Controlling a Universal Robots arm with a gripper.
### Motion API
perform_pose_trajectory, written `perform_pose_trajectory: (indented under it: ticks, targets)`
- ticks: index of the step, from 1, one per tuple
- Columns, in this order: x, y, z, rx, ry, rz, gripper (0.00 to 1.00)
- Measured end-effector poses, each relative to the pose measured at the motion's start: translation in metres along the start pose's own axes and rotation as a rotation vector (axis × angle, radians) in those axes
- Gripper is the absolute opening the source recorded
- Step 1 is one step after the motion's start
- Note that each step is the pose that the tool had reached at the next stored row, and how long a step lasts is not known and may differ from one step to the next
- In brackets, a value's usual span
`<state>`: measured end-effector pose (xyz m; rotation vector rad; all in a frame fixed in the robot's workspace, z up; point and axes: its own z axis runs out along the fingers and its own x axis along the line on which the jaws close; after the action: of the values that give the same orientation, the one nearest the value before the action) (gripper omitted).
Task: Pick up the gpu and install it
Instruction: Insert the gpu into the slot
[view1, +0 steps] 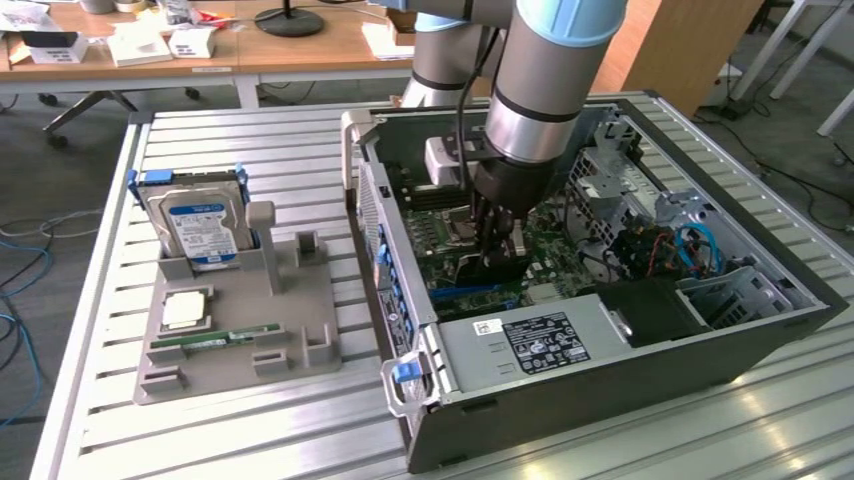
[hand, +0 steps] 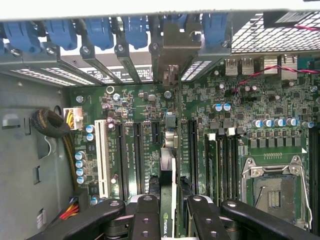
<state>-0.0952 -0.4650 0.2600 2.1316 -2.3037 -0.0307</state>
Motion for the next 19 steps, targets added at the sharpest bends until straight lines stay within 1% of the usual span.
perform_pose_trajectory:
  ticks: [14, 19]
  targets:
    - [0.0, 0.0, 0.0025, 0.0001, 0.0, 0.0, 0.26]
    - [-0.0006, 0.0, 0.0025, -0.0001, -0.0014, 0.0, 0.26]
